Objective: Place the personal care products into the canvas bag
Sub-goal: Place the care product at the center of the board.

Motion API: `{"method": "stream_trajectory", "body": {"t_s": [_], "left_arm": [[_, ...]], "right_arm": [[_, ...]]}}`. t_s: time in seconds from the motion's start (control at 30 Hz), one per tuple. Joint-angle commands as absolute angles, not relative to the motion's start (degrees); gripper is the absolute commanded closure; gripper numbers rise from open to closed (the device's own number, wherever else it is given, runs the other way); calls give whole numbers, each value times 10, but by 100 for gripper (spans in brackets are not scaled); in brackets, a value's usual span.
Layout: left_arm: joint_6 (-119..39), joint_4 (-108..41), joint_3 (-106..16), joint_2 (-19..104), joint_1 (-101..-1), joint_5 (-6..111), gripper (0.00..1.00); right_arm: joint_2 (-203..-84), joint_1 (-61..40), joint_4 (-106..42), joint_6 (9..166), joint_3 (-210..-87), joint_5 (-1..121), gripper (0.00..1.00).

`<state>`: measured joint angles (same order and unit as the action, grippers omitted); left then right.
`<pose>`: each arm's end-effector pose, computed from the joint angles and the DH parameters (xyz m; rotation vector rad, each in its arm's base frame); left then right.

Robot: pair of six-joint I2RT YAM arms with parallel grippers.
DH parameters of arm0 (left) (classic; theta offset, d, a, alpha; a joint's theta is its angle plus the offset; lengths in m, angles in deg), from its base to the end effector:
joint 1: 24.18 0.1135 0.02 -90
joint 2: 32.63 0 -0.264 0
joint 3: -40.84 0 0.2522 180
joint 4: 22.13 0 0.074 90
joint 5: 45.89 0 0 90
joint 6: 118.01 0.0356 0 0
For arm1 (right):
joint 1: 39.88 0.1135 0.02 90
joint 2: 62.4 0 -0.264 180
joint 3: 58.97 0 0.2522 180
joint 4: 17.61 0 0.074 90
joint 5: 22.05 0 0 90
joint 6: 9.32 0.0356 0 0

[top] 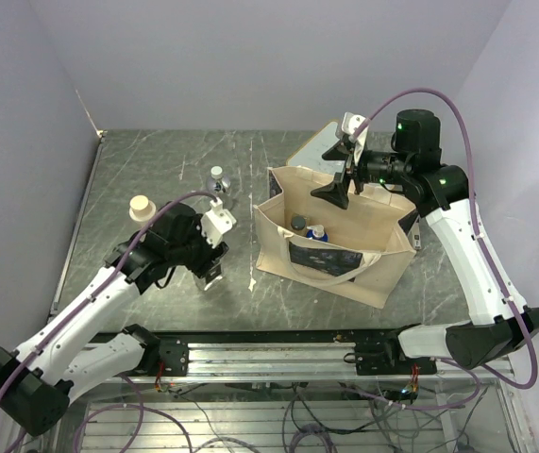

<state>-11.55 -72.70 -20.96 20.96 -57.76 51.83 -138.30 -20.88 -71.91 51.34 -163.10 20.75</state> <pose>0.1587 -0.1111 0.2883 1.0441 2.0736 -0.3073 0.2431 0.1113 0.4457 -1.2301 1.4965 0.7081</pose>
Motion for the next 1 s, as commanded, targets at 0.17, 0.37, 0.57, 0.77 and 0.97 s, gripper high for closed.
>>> {"method": "stream_trajectory", "body": {"t_s": [0.17,0.37,0.57,0.77,0.97], "left_arm": [[-67,-722,-214,172,-577,531,26],[-61,-742,-236,153,-571,537,22],[-81,-735,-299,131,-528,549,13],[-162,-734,-354,133,-452,553,11],[-227,-722,-384,139,-359,439,5]], "right_arm": [[-1392,-200,-714,521,-1640,203,11],[-1390,-197,-714,532,-1651,199,11],[-1394,-188,-687,572,-1662,197,13],[-1421,-123,-655,604,-1678,239,14],[-1471,11,-667,596,-1732,349,13]]}}
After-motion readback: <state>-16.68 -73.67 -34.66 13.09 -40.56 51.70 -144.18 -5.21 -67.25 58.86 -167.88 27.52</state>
